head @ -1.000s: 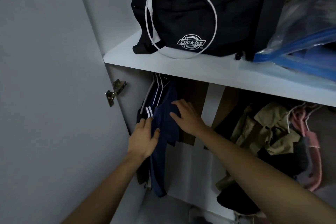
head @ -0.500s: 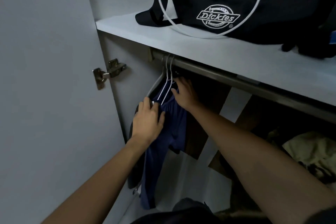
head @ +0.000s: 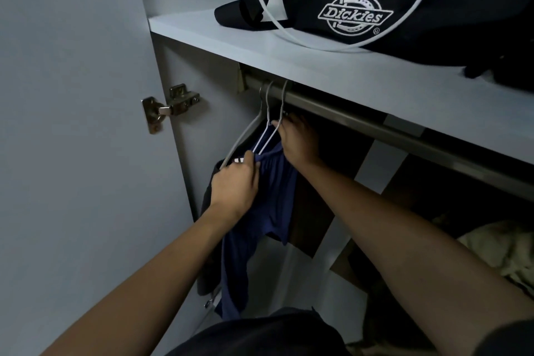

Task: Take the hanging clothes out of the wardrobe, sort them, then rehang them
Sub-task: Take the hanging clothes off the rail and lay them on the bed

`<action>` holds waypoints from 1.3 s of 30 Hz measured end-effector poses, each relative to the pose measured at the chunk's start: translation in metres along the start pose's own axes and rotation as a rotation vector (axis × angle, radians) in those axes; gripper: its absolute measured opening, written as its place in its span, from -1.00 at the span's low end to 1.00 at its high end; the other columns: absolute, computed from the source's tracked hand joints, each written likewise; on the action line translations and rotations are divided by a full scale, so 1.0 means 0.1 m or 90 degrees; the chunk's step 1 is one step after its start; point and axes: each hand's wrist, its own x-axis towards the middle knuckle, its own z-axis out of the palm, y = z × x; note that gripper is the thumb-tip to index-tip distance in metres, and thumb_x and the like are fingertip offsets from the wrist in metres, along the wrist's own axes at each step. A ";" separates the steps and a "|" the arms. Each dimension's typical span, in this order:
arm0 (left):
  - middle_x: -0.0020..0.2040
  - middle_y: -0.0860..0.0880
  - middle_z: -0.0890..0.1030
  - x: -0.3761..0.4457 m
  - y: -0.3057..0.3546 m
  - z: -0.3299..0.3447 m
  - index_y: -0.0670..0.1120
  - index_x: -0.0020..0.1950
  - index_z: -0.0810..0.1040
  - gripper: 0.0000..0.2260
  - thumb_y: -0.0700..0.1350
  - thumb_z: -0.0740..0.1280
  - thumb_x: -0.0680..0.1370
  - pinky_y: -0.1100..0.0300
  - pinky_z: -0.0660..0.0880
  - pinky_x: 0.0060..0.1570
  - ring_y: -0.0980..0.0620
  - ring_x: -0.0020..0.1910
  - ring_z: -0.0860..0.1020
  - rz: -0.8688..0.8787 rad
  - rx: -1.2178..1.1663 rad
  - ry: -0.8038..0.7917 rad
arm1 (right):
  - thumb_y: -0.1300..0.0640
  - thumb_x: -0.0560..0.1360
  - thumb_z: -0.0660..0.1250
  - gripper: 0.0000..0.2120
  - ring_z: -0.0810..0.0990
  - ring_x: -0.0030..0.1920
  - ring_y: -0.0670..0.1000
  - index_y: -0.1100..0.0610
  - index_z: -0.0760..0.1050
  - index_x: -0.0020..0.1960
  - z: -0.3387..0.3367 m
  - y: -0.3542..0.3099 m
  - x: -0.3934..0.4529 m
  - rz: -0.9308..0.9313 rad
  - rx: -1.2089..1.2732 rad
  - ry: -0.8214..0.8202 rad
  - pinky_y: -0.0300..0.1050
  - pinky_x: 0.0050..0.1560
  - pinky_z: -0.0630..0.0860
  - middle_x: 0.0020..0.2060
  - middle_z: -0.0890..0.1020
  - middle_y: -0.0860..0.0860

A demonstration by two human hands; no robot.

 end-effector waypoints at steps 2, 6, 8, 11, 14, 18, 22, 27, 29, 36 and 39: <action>-0.13 -0.13 0.64 0.00 0.01 -0.04 -0.11 0.14 0.43 -0.74 0.06 0.11 0.76 0.04 0.33 -0.31 -0.23 -0.19 0.62 0.002 0.001 0.002 | -0.21 0.65 0.00 -0.39 0.62 -0.03 0.26 0.20 0.66 -0.04 -0.03 -0.03 0.01 0.013 -0.010 0.003 0.07 -0.12 0.55 -0.07 0.66 0.17; -0.13 -0.13 0.61 -0.02 0.03 -0.15 -0.10 0.12 0.40 -0.72 0.10 0.08 0.76 0.04 0.32 -0.30 -0.24 -0.18 0.61 0.010 -0.002 -0.012 | -0.17 0.67 0.09 -0.47 0.62 -0.09 0.24 0.20 0.62 -0.11 -0.11 -0.07 -0.03 0.011 -0.012 0.057 0.04 -0.19 0.54 -0.13 0.65 0.16; -0.16 -0.11 0.61 -0.06 0.02 -0.22 -0.07 0.08 0.36 -0.74 0.10 0.08 0.76 0.04 0.31 -0.31 -0.24 -0.20 0.61 0.008 -0.010 -0.016 | -0.13 0.67 0.14 -0.52 0.61 -0.11 0.23 0.20 0.62 -0.13 -0.15 -0.10 -0.07 -0.012 0.004 0.077 0.03 -0.21 0.52 -0.15 0.64 0.15; -0.21 -0.11 0.61 -0.20 -0.05 -0.33 -0.07 0.09 0.37 -0.73 0.12 0.08 0.75 0.04 0.34 -0.34 -0.25 -0.23 0.61 -0.003 -0.016 -0.020 | -0.07 0.69 0.18 -0.55 0.58 -0.15 0.24 0.20 0.62 -0.17 -0.19 -0.20 -0.15 -0.058 0.005 0.091 0.06 -0.20 0.49 -0.21 0.61 0.13; -0.20 -0.15 0.63 -0.37 -0.20 -0.47 -0.11 0.08 0.43 -0.72 0.08 0.14 0.74 0.05 0.34 -0.35 -0.29 -0.25 0.62 -0.031 -0.001 -0.006 | -0.04 0.69 0.23 -0.58 0.54 -0.13 0.23 0.18 0.58 -0.22 -0.29 -0.39 -0.29 -0.104 0.039 0.090 0.09 -0.13 0.46 -0.23 0.58 0.10; -0.13 -0.16 0.64 -0.63 -0.39 -0.79 -0.08 -0.05 0.38 -0.74 0.06 0.20 0.72 0.04 0.32 -0.29 -0.33 -0.19 0.61 -0.123 -0.059 -0.004 | 0.01 0.66 0.33 -0.67 0.50 -0.09 0.18 0.16 0.56 -0.21 -0.46 -0.77 -0.42 -0.134 0.107 0.058 0.13 -0.05 0.44 -0.21 0.52 0.06; -0.23 -0.03 0.61 -0.99 -0.59 -1.31 -0.04 -0.10 0.42 -0.69 0.14 0.18 0.70 0.04 0.39 -0.34 -0.22 -0.23 0.60 -0.137 -0.086 0.013 | -0.02 0.65 0.33 -0.70 0.49 0.01 0.17 0.19 0.60 -0.10 -0.77 -1.13 -0.55 -0.180 0.173 -0.019 0.16 0.03 0.44 -0.05 0.52 0.07; -0.31 0.06 0.56 -1.52 -0.91 -1.83 0.04 -0.14 0.44 -0.69 0.22 0.21 0.65 0.04 0.45 -0.35 -0.09 -0.32 0.56 -0.152 -0.098 0.035 | -0.16 0.52 0.43 -0.64 0.51 0.12 0.19 0.11 0.60 0.12 -0.99 -1.32 -0.76 -0.206 0.218 -0.074 0.14 0.11 0.45 0.10 0.54 0.07; -0.34 0.08 0.54 -1.72 -1.02 -1.97 0.05 -0.15 0.46 -0.72 0.20 0.25 0.64 0.05 0.48 -0.34 -0.06 -0.35 0.53 -0.172 -0.093 0.055 | -0.22 0.53 0.41 -0.61 0.53 0.08 0.18 0.09 0.58 0.11 -0.94 -1.44 -0.80 -0.194 0.261 -0.124 0.15 0.06 0.47 0.05 0.56 0.04; -0.40 0.15 0.39 -2.58 -0.94 -2.53 0.03 -0.23 0.40 -0.73 0.12 0.32 0.60 0.19 0.35 -0.35 0.08 -0.40 0.38 -0.334 -0.045 0.100 | -0.12 0.54 0.42 -0.50 0.48 -0.38 0.28 0.09 0.23 -0.34 -1.00 -2.13 -1.20 -0.177 0.388 -0.207 0.02 -0.43 0.33 -0.48 0.39 0.03; -0.41 0.13 0.39 -2.97 -0.88 -2.75 0.02 -0.26 0.37 -0.67 0.15 0.32 0.60 0.15 0.37 -0.37 0.06 -0.40 0.38 -0.415 -0.003 0.111 | -0.02 0.53 0.42 -0.49 0.41 -0.43 0.35 0.01 0.10 -0.33 -1.12 -2.58 -1.45 -0.247 0.430 -0.242 0.03 -0.47 0.31 -0.52 0.31 0.03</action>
